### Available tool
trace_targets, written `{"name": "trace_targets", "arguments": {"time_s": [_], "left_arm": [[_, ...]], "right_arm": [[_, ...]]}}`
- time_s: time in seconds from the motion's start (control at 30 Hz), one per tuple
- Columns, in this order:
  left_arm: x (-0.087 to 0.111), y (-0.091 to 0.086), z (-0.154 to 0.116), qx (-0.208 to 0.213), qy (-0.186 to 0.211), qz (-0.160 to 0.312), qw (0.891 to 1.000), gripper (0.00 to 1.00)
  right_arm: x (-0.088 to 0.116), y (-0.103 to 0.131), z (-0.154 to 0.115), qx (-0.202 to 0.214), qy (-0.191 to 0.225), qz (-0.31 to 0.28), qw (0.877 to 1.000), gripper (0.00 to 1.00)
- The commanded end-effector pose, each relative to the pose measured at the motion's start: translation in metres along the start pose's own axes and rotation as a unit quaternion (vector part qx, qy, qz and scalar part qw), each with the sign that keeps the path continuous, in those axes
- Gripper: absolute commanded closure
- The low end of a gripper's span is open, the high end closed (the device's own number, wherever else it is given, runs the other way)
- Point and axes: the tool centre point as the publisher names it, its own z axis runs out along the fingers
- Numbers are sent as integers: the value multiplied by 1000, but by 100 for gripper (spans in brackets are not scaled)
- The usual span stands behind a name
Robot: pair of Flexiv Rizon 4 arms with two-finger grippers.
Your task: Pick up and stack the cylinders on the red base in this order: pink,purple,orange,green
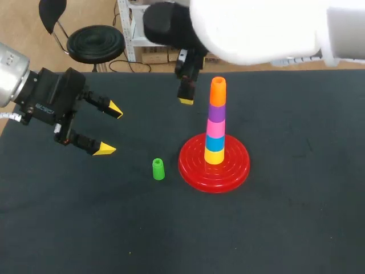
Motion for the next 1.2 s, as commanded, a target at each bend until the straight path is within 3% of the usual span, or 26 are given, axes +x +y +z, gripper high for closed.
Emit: {"name": "trace_targets", "arguments": {"time_s": [0.03, 0.6, 0.83, 1.2], "left_arm": [[1, 0, 0, -1, -1, 1, 1000, 0], [1, 0, 0, -1, -1, 1, 1000, 0], [1, 0, 0, -1, -1, 1, 1000, 0], [1, 0, 0, -1, -1, 1, 1000, 0]], "right_arm": [[-2, 11, 4, 1, -4, -5, 1000, 0], [-11, 43, 43, -35, -8, -37, 999, 0], [-7, 48, 64, -31, -12, -20, 999, 0], [-8, 63, 95, -66, -15, -22, 997, 0]]}}
